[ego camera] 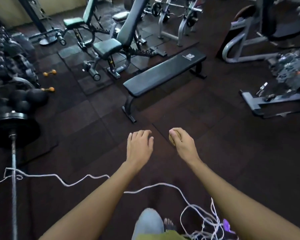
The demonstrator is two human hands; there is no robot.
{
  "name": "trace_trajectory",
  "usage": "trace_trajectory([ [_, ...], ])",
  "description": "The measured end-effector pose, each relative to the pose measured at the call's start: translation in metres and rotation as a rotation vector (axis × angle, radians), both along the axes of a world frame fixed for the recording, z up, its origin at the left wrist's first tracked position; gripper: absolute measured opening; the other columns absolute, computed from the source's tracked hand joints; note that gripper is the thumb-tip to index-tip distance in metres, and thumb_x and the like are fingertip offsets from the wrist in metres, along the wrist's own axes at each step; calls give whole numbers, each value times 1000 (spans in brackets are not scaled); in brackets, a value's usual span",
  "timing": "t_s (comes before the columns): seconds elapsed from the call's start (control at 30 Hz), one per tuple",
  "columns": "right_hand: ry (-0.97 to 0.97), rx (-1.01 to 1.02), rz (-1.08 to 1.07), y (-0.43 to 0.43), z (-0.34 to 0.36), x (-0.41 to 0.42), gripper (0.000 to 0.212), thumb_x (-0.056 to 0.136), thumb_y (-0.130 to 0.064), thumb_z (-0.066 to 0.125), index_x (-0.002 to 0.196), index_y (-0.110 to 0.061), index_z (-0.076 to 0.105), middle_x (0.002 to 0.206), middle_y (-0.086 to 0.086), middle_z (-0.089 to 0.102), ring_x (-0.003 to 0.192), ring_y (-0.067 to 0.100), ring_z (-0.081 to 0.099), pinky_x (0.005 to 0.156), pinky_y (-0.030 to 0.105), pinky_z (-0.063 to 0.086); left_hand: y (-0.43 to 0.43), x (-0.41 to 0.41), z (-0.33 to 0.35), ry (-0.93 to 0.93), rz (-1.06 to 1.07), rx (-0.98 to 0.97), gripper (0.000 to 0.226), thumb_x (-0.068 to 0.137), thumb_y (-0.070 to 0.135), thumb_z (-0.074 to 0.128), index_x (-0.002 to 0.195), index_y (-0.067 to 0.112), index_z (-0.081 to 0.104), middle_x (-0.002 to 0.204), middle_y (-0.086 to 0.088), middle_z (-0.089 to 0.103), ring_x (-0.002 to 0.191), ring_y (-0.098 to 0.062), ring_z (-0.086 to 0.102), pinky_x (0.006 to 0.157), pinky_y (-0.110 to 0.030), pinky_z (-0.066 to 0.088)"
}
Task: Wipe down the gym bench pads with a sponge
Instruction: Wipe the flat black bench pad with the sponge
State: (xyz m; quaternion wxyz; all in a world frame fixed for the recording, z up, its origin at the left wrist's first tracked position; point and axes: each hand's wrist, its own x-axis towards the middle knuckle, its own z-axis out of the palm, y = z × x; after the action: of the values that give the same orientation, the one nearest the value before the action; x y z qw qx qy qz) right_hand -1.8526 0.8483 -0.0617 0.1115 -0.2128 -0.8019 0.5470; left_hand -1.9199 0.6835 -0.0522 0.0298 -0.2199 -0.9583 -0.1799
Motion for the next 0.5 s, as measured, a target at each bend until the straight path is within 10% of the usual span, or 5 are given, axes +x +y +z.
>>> trace_trajectory([
  [0.5, -113, 16, 121, 171, -31, -443, 19, 101, -34, 52, 96, -22, 65, 84, -5, 68, 82, 9, 60, 81, 27, 45, 176, -443, -59, -92, 92, 77, 26, 97, 29, 51, 118, 19, 64, 118, 4, 67, 114, -19, 58, 107, -46, 37],
])
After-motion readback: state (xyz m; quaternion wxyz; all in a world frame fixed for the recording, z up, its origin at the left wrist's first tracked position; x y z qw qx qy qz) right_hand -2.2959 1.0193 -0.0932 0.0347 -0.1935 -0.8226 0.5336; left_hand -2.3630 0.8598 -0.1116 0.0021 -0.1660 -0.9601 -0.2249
